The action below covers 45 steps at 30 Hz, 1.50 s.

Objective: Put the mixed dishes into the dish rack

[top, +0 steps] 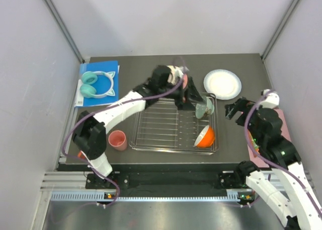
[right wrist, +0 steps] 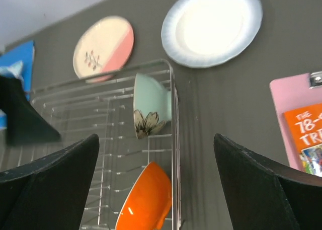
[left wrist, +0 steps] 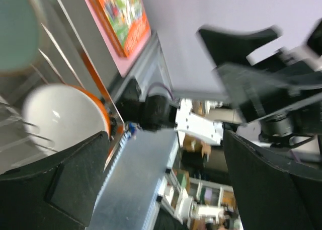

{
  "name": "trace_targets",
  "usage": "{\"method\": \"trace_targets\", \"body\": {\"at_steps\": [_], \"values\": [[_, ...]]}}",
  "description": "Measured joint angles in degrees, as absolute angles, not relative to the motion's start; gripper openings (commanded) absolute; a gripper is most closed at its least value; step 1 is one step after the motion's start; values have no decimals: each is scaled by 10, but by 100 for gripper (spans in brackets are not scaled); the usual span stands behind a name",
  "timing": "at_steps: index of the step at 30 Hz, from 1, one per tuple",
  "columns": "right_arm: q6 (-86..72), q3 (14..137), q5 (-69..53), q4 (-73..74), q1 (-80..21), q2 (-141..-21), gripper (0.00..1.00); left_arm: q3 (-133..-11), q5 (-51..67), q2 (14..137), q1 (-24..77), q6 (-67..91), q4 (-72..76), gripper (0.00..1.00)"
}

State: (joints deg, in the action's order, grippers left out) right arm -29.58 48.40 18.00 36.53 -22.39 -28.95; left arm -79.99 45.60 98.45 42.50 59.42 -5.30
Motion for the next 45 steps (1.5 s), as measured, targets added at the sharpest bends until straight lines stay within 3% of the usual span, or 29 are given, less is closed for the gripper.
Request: {"method": "trace_targets", "body": {"at_steps": [6, 10, 16, 25, 34, 40, 45], "values": [[-301, 485, 144, 375, -272, -400, 96, -813, 499, 966, 251, 553, -78, 99], [-325, 501, 171, 409, -416, -464, 93, -809, 509, 955, 173, 522, -97, 99], [-385, 596, 234, 472, -566, -587, 82, -796, 492, 910, 139, 446, -158, 99], [-462, 602, 255, 557, -620, -591, 80, -794, 463, 894, 93, 394, -194, 99], [-504, 532, 233, 558, -632, -549, 82, -781, 451, 894, 90, 386, -201, 99], [-504, 546, 253, 572, -632, -631, 72, -772, 451, 891, 90, 390, -193, 99], [-504, 564, 279, 600, -632, -661, 70, -760, 451, 886, 90, 393, -186, 99]]}}
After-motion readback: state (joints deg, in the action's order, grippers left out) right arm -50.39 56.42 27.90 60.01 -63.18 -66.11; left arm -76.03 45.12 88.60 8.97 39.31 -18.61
